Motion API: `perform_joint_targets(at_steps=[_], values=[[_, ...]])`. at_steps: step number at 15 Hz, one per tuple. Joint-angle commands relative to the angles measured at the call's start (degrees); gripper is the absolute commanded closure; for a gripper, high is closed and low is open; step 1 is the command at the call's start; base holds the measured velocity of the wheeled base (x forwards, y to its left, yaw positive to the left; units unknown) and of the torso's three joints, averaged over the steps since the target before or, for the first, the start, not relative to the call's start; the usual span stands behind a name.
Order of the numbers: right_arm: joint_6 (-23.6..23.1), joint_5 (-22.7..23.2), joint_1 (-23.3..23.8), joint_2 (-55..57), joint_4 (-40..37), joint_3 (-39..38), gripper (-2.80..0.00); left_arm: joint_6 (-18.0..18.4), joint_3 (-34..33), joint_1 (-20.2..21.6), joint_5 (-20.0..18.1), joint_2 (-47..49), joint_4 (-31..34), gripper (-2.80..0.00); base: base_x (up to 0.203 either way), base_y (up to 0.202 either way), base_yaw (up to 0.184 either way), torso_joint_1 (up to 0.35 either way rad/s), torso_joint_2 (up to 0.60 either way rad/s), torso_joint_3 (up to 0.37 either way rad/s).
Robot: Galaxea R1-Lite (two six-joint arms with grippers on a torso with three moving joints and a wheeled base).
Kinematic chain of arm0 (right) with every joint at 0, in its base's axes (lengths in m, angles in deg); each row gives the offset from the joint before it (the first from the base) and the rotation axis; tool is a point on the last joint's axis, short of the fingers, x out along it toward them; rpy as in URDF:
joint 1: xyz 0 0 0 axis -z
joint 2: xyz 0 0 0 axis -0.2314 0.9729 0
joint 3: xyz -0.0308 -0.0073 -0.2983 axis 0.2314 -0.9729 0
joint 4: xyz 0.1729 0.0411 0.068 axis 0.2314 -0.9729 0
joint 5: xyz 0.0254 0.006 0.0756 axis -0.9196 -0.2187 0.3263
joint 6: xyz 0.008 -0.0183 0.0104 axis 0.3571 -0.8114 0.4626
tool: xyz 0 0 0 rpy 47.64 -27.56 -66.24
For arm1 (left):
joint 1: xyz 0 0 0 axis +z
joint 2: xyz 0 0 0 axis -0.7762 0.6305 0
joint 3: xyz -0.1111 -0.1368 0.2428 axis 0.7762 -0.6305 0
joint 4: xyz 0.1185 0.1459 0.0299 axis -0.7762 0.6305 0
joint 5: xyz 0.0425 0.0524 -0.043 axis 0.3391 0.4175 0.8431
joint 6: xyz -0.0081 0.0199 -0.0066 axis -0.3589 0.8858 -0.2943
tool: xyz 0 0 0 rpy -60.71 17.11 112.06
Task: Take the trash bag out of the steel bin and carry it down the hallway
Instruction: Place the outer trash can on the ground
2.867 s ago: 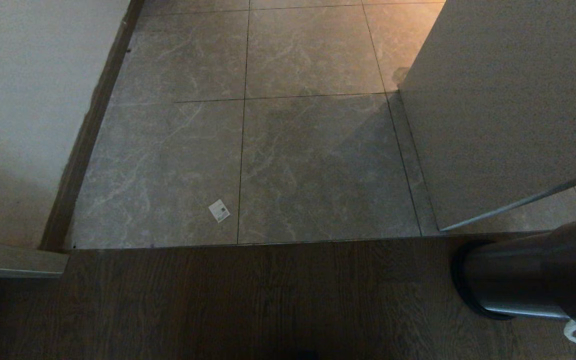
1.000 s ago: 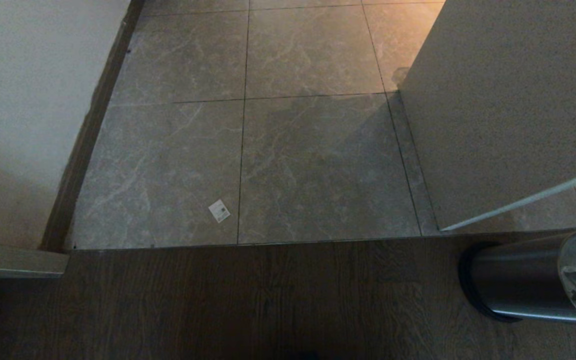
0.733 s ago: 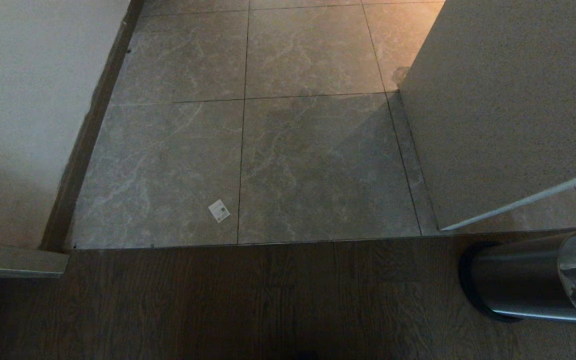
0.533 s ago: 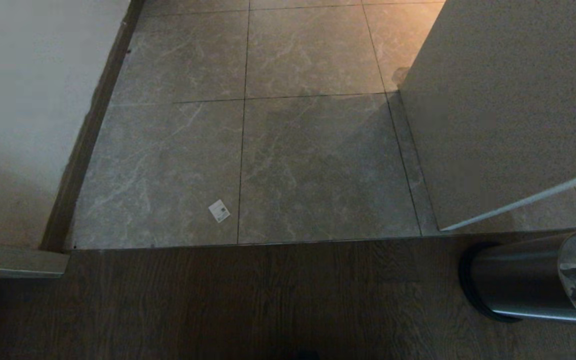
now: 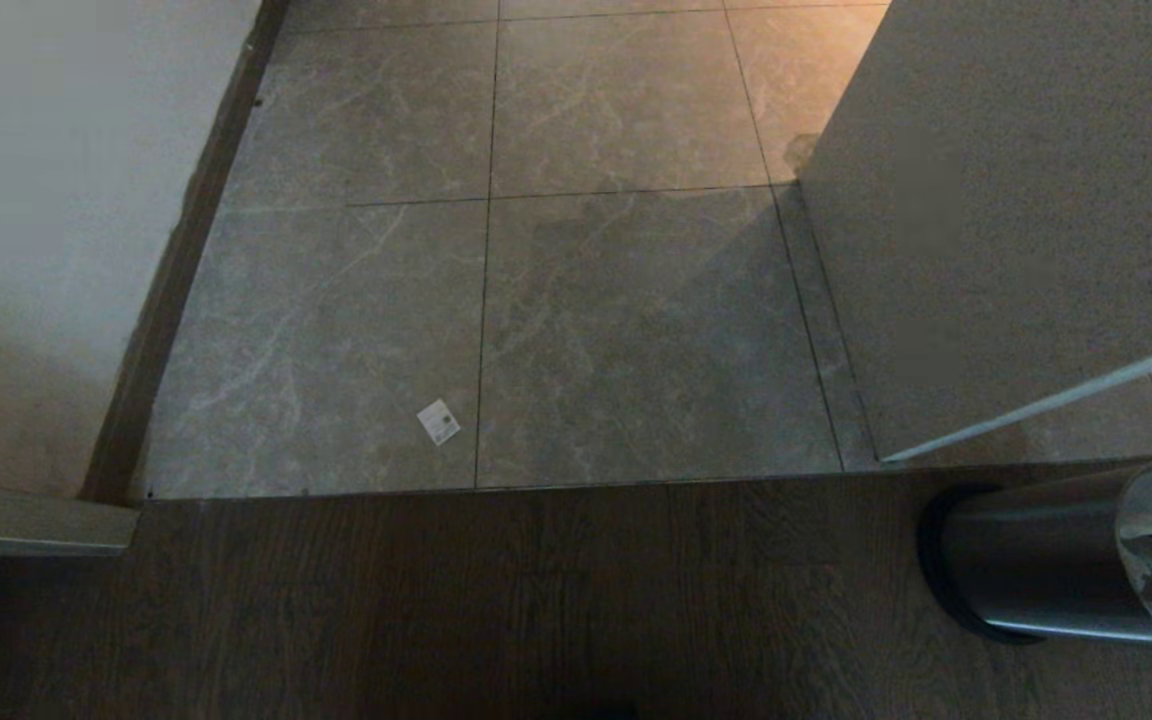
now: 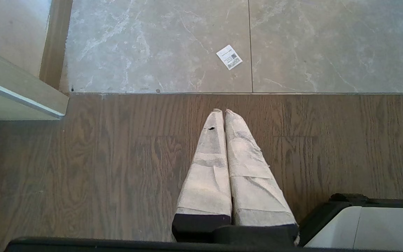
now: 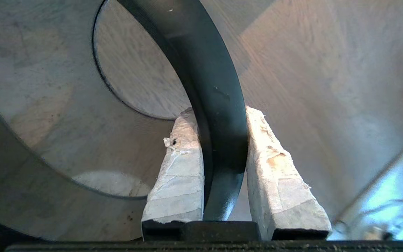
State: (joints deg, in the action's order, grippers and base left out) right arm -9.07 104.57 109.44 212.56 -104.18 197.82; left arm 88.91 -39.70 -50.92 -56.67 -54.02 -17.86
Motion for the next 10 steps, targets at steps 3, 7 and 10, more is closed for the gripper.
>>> perform_joint_targets(at_steps=[3,7,10], values=[[6.02,0.11,-0.13,9.92,9.69,-0.03,0.0,-0.01,0.0,0.0,0.02,0.0,0.0,0.0,0.0,0.0,0.0,0.0,0.0,0.0],[14.9,-2.06,-1.49,16.34,20.24,-0.01,0.0,-0.01,0.0,0.0,0.02,0.0,0.0,0.0,0.0,0.0,0.0,0.0,0.0,0.0],[16.97,-6.39,-3.37,19.24,20.93,-0.01,0.0,-0.01,0.0,0.0,0.02,0.0,0.0,0.0,0.0,0.0,0.0,0.0,0.0,0.0]])
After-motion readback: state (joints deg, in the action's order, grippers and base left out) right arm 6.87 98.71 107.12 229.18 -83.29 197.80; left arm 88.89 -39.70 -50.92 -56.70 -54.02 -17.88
